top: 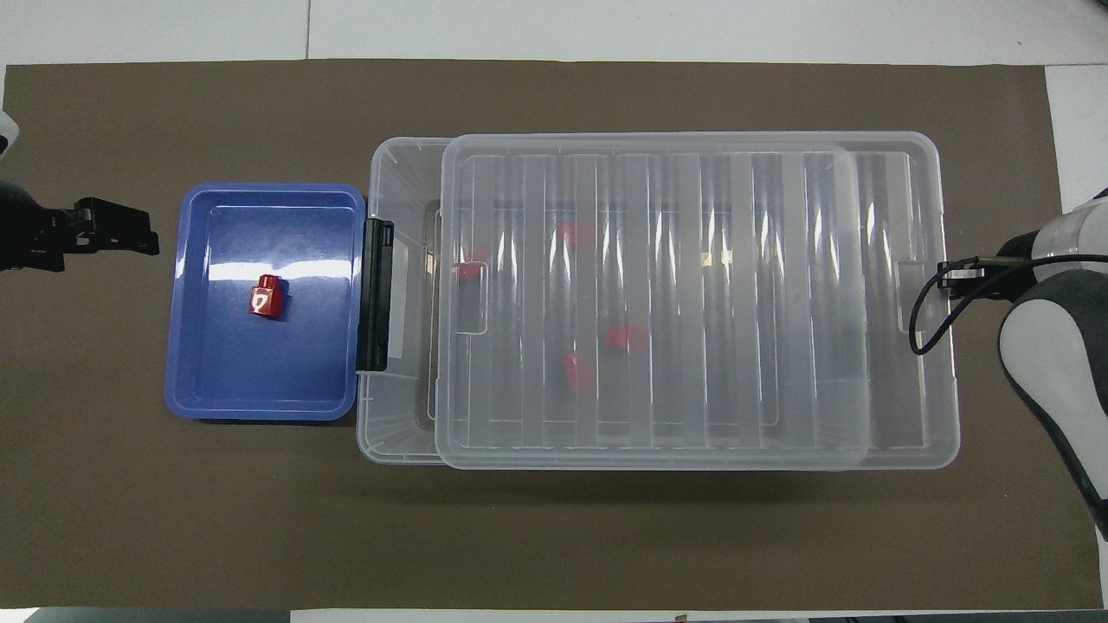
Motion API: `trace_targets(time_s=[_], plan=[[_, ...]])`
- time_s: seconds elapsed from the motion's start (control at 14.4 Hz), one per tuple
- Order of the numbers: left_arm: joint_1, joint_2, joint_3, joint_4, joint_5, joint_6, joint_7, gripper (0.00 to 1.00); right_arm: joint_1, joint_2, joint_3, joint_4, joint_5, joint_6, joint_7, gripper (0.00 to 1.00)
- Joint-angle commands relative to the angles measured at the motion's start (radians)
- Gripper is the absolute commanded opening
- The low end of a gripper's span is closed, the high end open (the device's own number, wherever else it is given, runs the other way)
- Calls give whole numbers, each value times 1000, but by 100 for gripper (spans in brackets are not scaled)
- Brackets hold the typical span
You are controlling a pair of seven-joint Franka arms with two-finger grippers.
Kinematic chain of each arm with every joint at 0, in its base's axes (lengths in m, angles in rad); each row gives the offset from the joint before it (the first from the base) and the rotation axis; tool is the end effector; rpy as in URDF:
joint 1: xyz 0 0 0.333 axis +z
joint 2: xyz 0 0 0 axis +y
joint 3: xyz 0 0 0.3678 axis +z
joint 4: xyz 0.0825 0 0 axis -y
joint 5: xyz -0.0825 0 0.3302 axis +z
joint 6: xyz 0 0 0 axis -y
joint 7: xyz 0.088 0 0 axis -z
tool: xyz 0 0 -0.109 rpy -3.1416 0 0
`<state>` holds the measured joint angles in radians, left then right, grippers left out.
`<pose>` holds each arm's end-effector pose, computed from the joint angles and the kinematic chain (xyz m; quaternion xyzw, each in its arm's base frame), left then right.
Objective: Place red block in blue tray from box
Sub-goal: 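Slide the clear lid back over the box with the right gripper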
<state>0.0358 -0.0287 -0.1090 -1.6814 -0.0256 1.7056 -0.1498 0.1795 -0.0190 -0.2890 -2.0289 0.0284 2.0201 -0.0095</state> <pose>0.4999 -0.0401 0.6540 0.9988 0.0396 0.0250 0.0140 0.4958 -0.0538 0.5281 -0.9983 0.0561 -0.0056 0.0152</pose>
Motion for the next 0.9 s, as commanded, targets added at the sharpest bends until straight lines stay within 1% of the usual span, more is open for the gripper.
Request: trace_targets(time_s=[0.0, 0.42, 0.84], plan=[[13, -20, -8, -6, 6, -30, -8, 100, 43, -19, 7, -34, 19, 25, 74, 0], [9, -20, -9, -4, 6, -26, 7, 100, 66, -9, 7, -40, 19, 48, 100, 0], [12, -20, -9, -6, 6, -26, -2, 100, 75, -9, 37, -40, 19, 54, 138, 0]])
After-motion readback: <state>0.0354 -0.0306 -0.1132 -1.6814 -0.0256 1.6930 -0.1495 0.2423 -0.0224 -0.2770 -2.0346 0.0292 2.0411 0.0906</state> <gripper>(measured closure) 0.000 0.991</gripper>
